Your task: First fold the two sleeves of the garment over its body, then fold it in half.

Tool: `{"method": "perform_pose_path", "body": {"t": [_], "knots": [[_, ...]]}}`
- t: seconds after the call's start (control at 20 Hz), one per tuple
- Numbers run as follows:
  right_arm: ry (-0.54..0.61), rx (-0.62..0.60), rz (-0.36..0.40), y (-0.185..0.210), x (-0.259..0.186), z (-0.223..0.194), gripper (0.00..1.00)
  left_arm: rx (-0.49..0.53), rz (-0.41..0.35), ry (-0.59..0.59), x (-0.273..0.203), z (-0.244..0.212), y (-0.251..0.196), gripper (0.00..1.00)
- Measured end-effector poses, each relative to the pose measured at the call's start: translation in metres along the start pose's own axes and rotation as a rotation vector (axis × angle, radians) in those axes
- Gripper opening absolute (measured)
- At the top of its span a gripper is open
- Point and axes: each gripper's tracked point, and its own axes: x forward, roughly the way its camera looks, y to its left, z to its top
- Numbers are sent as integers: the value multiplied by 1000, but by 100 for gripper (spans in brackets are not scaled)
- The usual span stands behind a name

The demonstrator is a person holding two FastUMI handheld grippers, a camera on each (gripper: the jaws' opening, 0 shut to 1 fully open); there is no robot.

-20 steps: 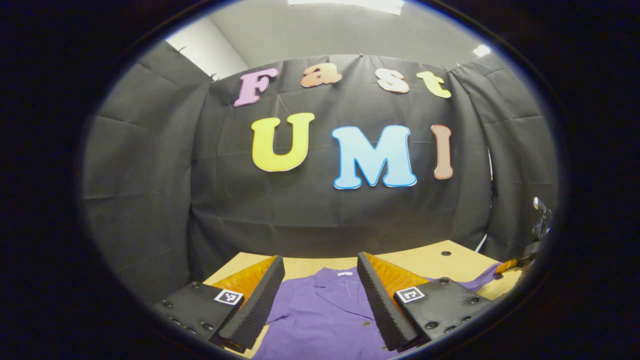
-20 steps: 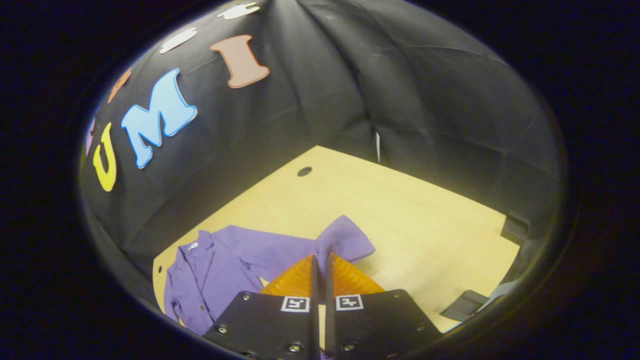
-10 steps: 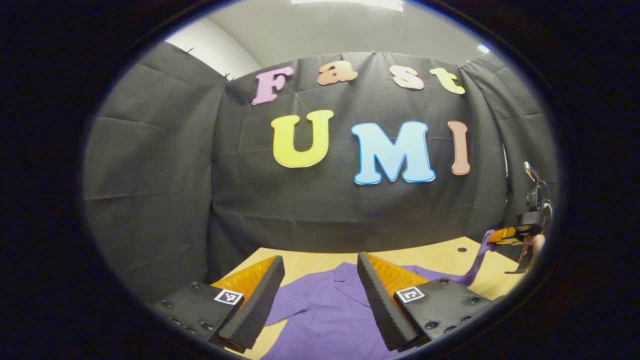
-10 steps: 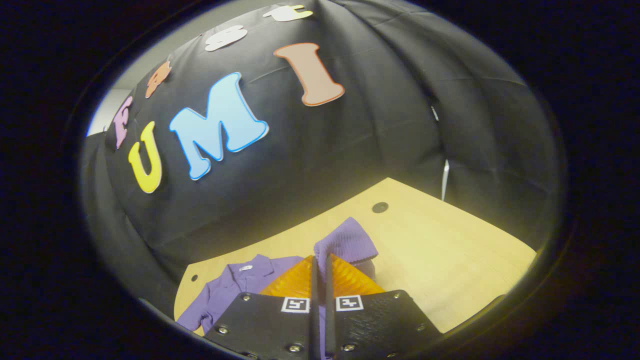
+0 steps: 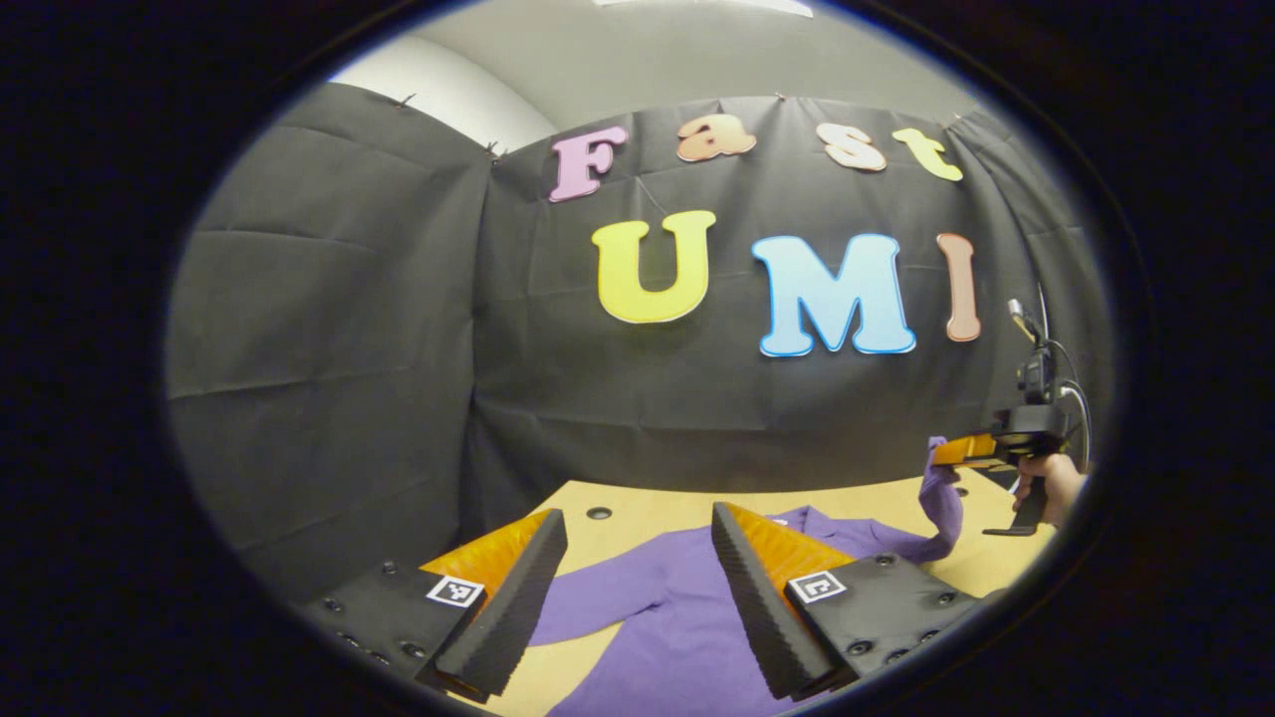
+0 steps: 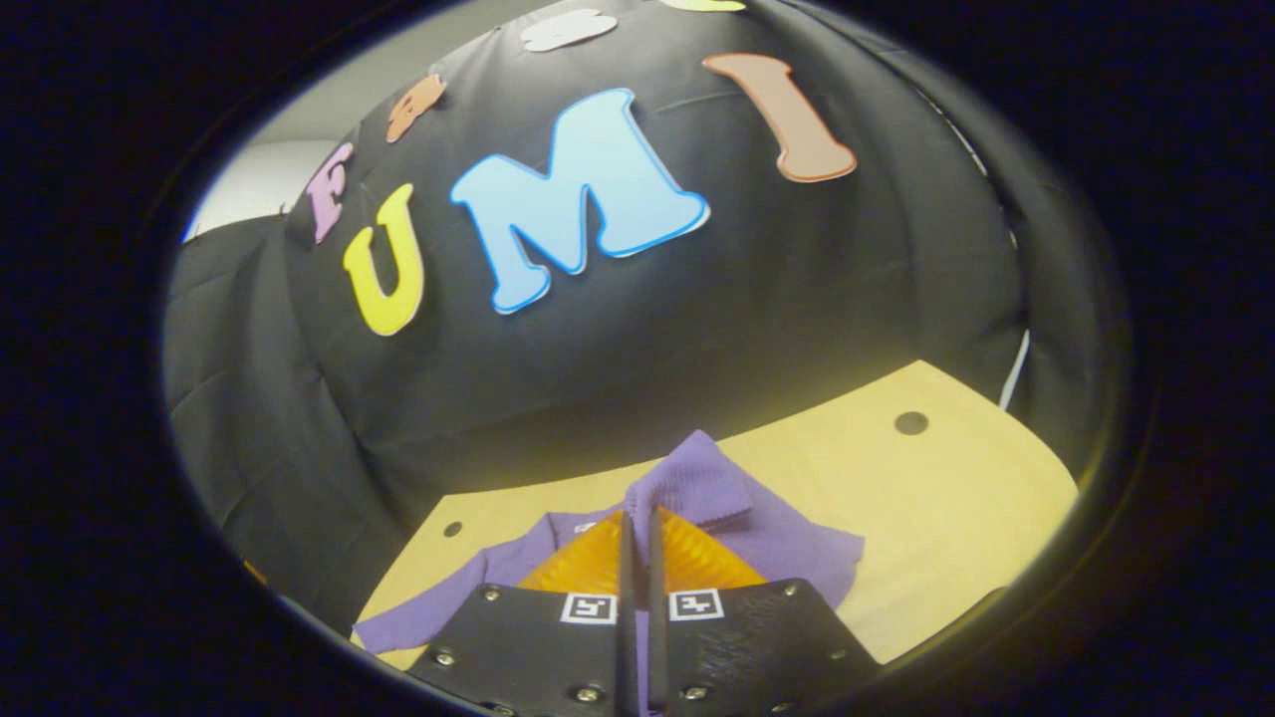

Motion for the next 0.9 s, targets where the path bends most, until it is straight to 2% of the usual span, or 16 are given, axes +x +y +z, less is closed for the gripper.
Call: {"method": "perform_pose_path", "body": {"t": [0.2, 0.55, 0.7, 0.85, 0.9], "knots": [[72, -55, 107, 56, 29, -27, 4, -9, 53, 13, -5, -6, 27, 94], [188, -213, 238, 140, 70, -87, 5, -30, 148, 18, -16, -14, 71, 94], [261, -305, 267, 161, 87, -127, 5, -33, 182, 24, -23, -19, 87, 94], [310, -403, 247, 168, 99, -156, 5, -47, 210, 40, -30, -25, 100, 94], [321, -434, 235, 166, 102, -164, 9, -46, 219, 42, -33, -25, 103, 94]]}}
